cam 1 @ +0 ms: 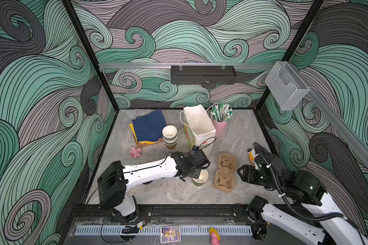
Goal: Pack the takeout coffee
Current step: 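Set the green paper cup upright beside the carrier and open the left gripper, then move the left gripper over the black lids on the table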
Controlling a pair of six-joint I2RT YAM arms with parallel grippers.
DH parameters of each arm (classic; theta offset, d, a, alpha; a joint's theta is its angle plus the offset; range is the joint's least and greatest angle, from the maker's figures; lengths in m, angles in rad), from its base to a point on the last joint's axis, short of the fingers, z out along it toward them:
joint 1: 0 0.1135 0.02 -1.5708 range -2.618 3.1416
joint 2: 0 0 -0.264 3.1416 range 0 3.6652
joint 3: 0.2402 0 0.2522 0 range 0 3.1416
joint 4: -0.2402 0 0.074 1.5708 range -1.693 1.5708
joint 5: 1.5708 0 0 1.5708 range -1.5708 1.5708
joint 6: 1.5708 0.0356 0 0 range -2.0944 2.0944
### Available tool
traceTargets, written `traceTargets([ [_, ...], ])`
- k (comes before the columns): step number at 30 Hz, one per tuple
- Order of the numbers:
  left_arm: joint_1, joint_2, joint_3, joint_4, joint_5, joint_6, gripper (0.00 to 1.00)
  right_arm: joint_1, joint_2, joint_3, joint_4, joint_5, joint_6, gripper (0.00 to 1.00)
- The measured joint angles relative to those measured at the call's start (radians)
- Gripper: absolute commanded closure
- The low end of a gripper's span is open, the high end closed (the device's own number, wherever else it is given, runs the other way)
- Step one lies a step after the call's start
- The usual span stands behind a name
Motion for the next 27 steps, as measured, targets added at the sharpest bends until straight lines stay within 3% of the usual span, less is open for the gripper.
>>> traceTargets([
  [5, 0.000, -0.183, 0.035, -0.061, -0.026, -0.010, 0.42, 0.000, 0.022, 0.005, -0.001, 0.001, -0.008, 0.34],
  [9, 0.009, -0.403, 0.053, -0.179, -0.158, -0.114, 0.41, 0.000, 0.035, 0.005, 0.001, 0.001, -0.014, 0.34],
  [15, 0.208, -0.639, -0.083, -0.374, -0.248, -0.307, 0.39, 0.000, 0.037, -0.017, 0.034, -0.004, -0.014, 0.34],
  [21, 0.378, -0.585, -0.243, -0.371, -0.157, -0.385, 0.33, 0.000, 0.055, -0.019, 0.050, -0.008, -0.021, 0.34],
  [27, 0.446, -0.440, -0.312, -0.245, -0.053, -0.452, 0.21, 0.000, 0.041, -0.019, 0.053, -0.016, -0.021, 0.34],
])
